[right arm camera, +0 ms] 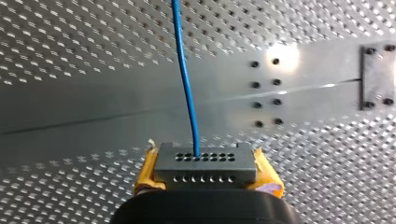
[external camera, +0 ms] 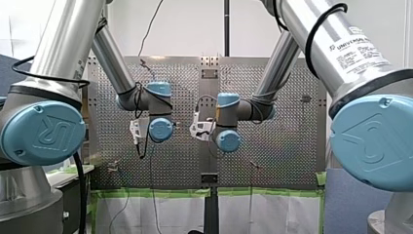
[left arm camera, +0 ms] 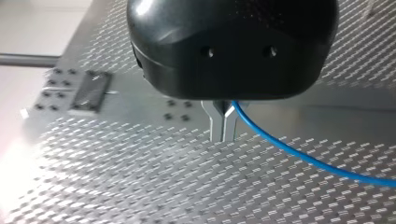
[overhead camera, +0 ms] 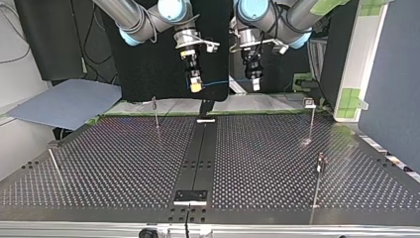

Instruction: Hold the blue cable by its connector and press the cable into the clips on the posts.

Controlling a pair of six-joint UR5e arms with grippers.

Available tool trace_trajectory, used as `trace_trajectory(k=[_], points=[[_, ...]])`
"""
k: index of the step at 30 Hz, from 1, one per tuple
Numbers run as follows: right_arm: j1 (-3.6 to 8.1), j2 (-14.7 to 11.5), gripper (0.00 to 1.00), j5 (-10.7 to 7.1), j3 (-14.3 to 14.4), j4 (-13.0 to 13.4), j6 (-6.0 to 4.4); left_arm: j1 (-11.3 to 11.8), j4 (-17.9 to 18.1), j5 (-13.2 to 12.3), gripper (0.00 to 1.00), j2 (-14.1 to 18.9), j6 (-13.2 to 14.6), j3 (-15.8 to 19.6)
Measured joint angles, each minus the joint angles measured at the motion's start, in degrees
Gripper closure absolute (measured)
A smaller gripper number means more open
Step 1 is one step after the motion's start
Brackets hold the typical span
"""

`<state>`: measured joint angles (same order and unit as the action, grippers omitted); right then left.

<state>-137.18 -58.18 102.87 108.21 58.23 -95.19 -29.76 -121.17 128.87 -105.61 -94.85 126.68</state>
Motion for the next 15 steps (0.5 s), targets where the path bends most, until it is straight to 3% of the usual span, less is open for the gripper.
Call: trace_trajectory(k=[5, 15], points=[[1.95, -2.66, 1.0, -1.29, -0.97, -2.64, -0.07, 0.84, -3.15, 1.41, 1.0, 3.13, 0.16, -1.95], [7.23, -8.07, 1.0, -6.43, -3.31, -5.87, -0.25, 2.03, -8.17, 1.73, 1.0, 8.15, 1.65, -3.25]])
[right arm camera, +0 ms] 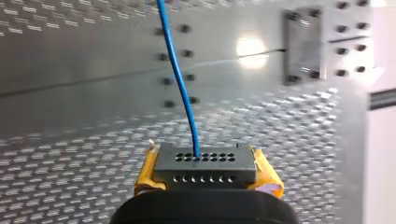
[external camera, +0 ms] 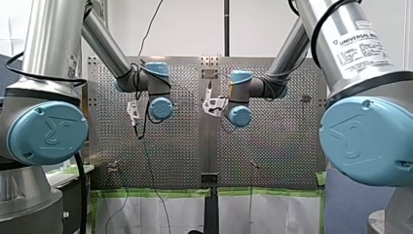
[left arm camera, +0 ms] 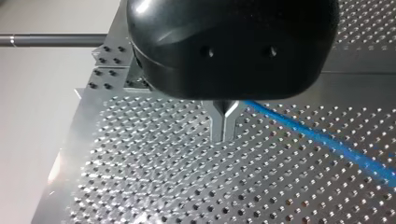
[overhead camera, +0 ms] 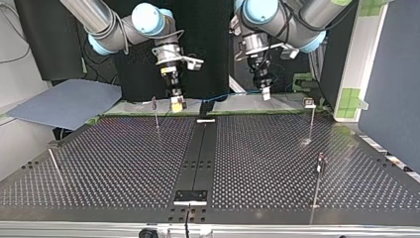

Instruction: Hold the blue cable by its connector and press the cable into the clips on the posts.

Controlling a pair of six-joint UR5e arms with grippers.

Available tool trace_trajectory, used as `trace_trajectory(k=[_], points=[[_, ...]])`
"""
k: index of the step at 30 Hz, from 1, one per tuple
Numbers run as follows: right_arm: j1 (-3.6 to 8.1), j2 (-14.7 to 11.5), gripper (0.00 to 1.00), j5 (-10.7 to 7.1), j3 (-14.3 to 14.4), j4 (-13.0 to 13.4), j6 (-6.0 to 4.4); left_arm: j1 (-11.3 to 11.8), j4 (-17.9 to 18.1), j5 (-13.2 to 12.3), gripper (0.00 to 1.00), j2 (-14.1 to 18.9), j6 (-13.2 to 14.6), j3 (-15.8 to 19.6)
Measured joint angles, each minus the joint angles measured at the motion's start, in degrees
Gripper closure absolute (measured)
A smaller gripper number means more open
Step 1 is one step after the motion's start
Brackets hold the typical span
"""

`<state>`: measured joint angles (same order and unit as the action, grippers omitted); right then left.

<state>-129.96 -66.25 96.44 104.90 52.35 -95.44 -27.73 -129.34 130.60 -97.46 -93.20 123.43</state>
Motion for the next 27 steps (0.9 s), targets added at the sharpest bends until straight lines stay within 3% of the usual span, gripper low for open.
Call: trace_trajectory(k=[3, 7, 14, 21, 27], points=[[1.1, -1.44, 1.0, -1.45, -1.04, -0.81, -0.02, 0.28, -1.52, -0.06, 1.0, 1.54, 0.1, -0.03], [1.44, -3.19, 1.0, -3.19, -2.19, -1.69, -0.03, 0.55, -3.35, -0.16, 1.0, 3.37, 0.12, -0.04], [1.3, -5.91, 1.0, -6.34, -2.95, -2.72, -0.04, 1.14, -6.18, -0.59, 1.0, 6.81, 0.07, -0.64], [1.03, -6.09, 1.0, -9.12, -3.56, -3.18, -0.03, 1.87, -9.35, -0.52, 1.0, 10.1, -0.19, -2.76], [0.47, -5.99, 1.0, -10.86, -5.17, -4.11, -0.09, 2.49, -12.1, -0.42, 1.0, 11.08, -0.55, -5.32]])
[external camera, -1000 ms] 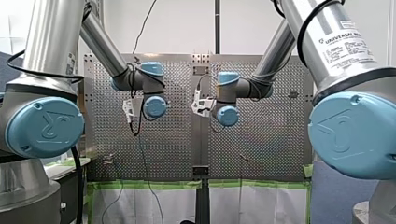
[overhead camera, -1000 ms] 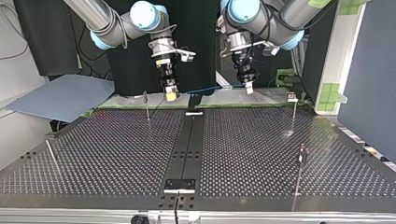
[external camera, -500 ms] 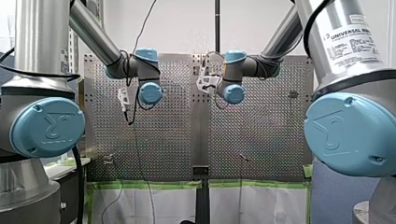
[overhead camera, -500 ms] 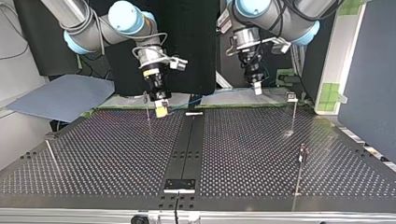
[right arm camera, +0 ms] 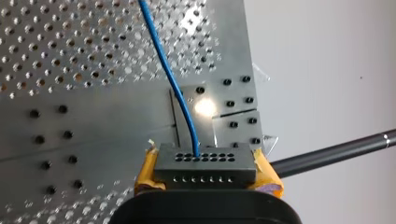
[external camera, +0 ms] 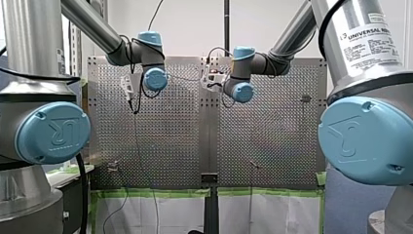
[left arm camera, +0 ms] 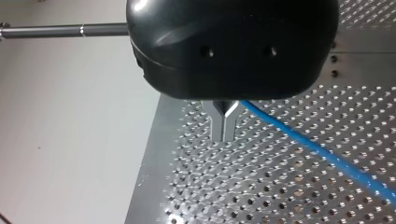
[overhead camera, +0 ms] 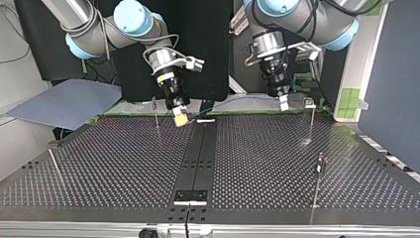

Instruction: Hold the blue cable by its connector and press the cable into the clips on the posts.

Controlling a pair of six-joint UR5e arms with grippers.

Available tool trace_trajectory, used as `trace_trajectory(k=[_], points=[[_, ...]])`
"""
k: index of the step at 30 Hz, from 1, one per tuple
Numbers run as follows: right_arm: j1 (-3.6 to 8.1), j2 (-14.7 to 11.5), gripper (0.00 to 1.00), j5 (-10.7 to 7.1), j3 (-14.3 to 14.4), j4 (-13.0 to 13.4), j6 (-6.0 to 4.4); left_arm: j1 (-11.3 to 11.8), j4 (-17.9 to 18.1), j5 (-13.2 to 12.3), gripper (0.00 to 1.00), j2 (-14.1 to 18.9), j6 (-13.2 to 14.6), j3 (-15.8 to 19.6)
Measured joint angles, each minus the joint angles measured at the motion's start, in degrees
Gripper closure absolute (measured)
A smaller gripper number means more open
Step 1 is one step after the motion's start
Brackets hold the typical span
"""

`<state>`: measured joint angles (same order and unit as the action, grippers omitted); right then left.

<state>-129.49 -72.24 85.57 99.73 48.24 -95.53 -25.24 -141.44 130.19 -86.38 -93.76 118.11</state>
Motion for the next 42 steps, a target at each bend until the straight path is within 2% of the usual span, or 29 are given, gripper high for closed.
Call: trace_trajectory(k=[5, 14, 19, 23, 28, 33, 42], points=[[-0.58, 0.13, 1.0, -0.34, -1.85, -1.09, -0.02, 0.7, -2.38, -0.04, 1.0, 0.51, -0.53, -1.55], [-1.68, 0.42, 1.0, -0.25, -5.61, -2.71, -0.13, 1.83, -4.51, -0.24, 1.0, 1.52, -1.14, -2.83], [-2.12, 1.8, 1.0, -0.03, -7.6, -3.48, -0.31, 2.63, -5.46, -0.79, 1.0, 2.65, -1.66, -2.88], [-2.63, 3.69, 1.0, 0.09, -9.22, -3.95, -0.16, 3.51, -6.47, -1.48, 1.0, 4.23, -1.95, -2.9], [-3.75, 6.03, 1.0, 0.15, -11.34, -4.21, -0.05, 4.64, -6.66, -2.58, 1.0, 4.46, -2.94, -2.95], [-4.91, 6.64, 1.0, 0.21, -14.17, -5.83, 0.03, 5.94, -6.7, -3.83, 1.0, 4.23, -3.36, -3.62], [-6.05, 6.71, 1.0, 0.6, -19.05, -7.95, 0.05, 8.94, -7.14, -6.48, 1.0, 4.0, -3.92, -6.31]])
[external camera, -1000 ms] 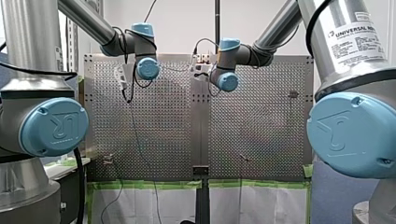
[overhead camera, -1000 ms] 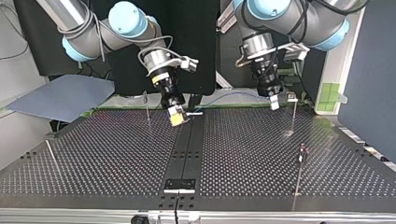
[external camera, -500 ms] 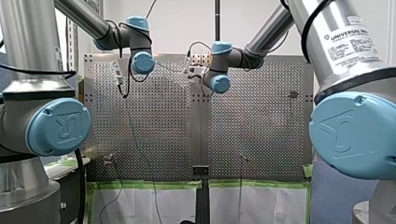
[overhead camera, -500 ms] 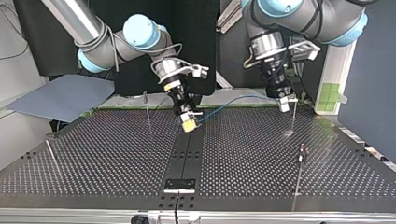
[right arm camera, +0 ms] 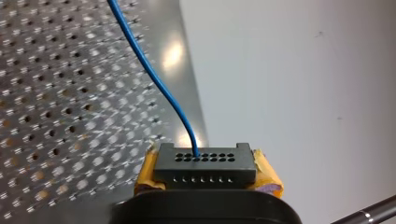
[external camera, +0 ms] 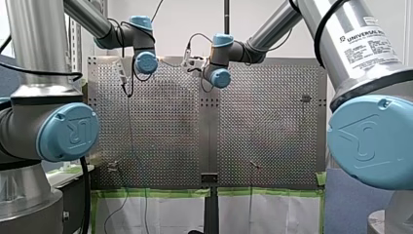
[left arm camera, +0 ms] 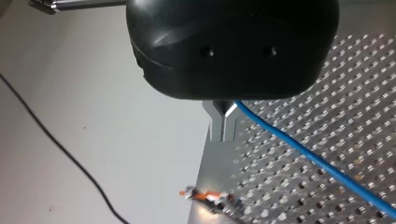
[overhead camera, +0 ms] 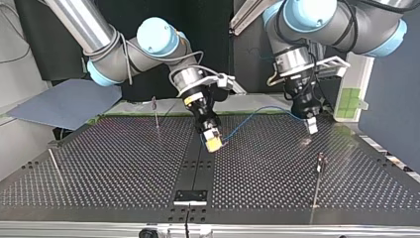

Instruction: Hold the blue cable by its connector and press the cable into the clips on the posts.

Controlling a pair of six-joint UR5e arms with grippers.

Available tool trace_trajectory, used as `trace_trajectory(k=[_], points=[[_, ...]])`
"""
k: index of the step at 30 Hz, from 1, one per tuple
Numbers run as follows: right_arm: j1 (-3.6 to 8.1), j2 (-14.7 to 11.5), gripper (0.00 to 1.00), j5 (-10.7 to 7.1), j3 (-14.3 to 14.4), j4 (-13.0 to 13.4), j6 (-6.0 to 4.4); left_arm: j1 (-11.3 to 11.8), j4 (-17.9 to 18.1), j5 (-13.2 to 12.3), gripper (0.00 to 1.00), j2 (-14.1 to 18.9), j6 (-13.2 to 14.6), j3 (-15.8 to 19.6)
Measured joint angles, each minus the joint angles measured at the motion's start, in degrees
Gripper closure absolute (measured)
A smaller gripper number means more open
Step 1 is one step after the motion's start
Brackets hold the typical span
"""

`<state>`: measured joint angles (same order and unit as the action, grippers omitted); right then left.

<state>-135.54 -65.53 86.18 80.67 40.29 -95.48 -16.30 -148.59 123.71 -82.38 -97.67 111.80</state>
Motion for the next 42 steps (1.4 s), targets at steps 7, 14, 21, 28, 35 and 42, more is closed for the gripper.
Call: trace_trajectory(k=[7, 14, 21, 28, 35, 42], points=[[-0.5, 0.16, 1.0, 0.85, -3.16, -1.37, -0.21, 3.07, -0.78, -3.0, 1.0, 0.0, -1.79, -0.94], [-0.68, 1.03, 1.0, 0.97, -6.07, -1.94, -0.25, 6.48, -0.38, -6.41, 1.0, -0.51, -4.04, -1.1], [-0.89, 3.09, 1.0, 1.01, -8.75, -3.57, -0.19, 10.11, -0.13, -8.88, 1.0, -2.49, -6.52, -3.13], [-1.25, 4.67, 1.0, 0.97, -9.91, -3.97, -0.14, 13.58, -0.34, -10.67, 1.0, -3.78, -8.07, -4.74], [-1.29, 5.19, 1.0, 1.01, -10.1, -4.07, -0.08, 16.32, -0.42, -13.24, 1.0, -3.85, -8.66, -4.85], [-0.82, 5.36, 1.0, 1.02, -10.14, -4.07, -0.08, 16.61, -0.33, -14.37, 1.0, -4.35, -8.65, -4.86]])
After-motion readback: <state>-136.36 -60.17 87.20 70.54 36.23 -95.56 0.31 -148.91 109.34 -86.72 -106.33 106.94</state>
